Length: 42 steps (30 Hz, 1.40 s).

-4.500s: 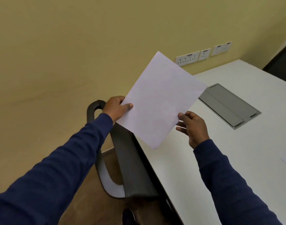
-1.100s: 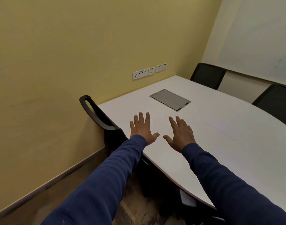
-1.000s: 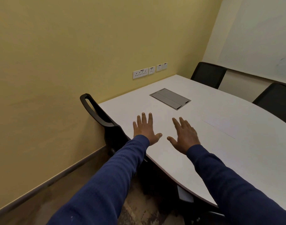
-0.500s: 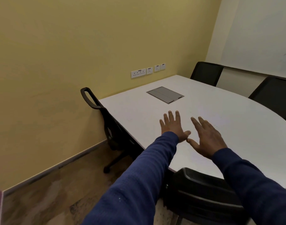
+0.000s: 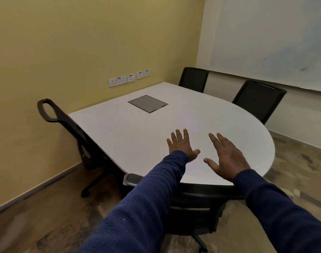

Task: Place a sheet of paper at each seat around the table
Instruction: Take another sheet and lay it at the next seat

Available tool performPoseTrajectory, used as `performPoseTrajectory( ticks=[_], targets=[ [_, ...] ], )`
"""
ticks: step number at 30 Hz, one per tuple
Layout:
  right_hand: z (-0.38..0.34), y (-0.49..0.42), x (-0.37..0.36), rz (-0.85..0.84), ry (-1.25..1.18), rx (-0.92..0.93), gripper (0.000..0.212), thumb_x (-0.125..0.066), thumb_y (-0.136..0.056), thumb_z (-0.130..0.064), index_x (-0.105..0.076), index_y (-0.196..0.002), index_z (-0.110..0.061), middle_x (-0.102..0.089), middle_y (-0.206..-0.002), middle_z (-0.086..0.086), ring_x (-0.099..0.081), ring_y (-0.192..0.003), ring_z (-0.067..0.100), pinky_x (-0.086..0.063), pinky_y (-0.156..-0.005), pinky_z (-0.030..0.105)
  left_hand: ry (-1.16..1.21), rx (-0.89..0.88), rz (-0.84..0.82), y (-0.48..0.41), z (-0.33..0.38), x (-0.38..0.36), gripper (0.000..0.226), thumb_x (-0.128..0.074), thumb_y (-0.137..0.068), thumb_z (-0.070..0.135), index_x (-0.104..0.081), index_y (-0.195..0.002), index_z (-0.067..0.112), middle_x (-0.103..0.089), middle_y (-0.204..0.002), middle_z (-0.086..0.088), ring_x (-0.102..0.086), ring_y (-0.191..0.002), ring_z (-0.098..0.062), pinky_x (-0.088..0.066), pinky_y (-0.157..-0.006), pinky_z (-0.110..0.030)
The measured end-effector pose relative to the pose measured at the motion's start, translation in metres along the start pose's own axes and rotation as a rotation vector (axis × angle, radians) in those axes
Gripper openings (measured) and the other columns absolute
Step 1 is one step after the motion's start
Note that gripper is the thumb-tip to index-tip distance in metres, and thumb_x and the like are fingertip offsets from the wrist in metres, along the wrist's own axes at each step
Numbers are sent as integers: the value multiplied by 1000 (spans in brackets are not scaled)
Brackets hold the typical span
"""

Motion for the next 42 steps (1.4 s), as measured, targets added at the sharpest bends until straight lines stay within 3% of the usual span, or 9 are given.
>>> performPoseTrajectory(
  ticks=[8,19,28,35,42],
  targets=[
    [161,-24,0,-43,0,-59,92,-61,-91,-53,-4,-159,-30,-13,-167,6,-20,-152,26,-32,-117,45,65,29,-45,-58,119,-72,105,-52,-88,65,13,-157,20,13,-165,-12,10,-151,-36,-2,-121,-54],
    [338,-68,11,-75,-63,-154,91,-62,-91,-52,-7,-159,-27,-18,-165,10,-27,-148,29,-38,-114,46,92,92,-70,-131,230,-125,104,-49,-87,67,11,-157,21,4,-166,-12,3,-152,-34,-8,-122,-52],
    [458,-119,-5,-142,-70,-39,88,-61,-92,-51,-9,-159,-28,-18,-165,9,-27,-149,27,-39,-114,45,64,212,-73,-192,309,-176,103,-50,-86,68,5,-158,18,-13,-163,-14,-11,-150,-34,-16,-119,-51],
    [583,-159,-4,-226,-48,5,88,-62,-91,-51,-11,-159,-28,-20,-165,9,-26,-149,28,-36,-115,44,81,336,-78,-221,374,-210,104,-50,-87,68,6,-158,17,-13,-163,-14,-12,-150,-34,-18,-119,-50],
    [613,-206,-16,-272,-74,107,85,-59,-93,-50,-10,-159,-25,-20,-164,10,-28,-147,29,-36,-115,45,97,430,-53,-252,399,-215,103,-50,-87,68,3,-158,17,-16,-162,-13,-15,-148,-33,-20,-118,-50]
  ],
)
Point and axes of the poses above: each hand's wrist, its own y-axis away from the middle knuckle, its own x-axis out of the back of the hand, z = x × y, the point moved 9 cm from there along -y, towards the middle knuckle
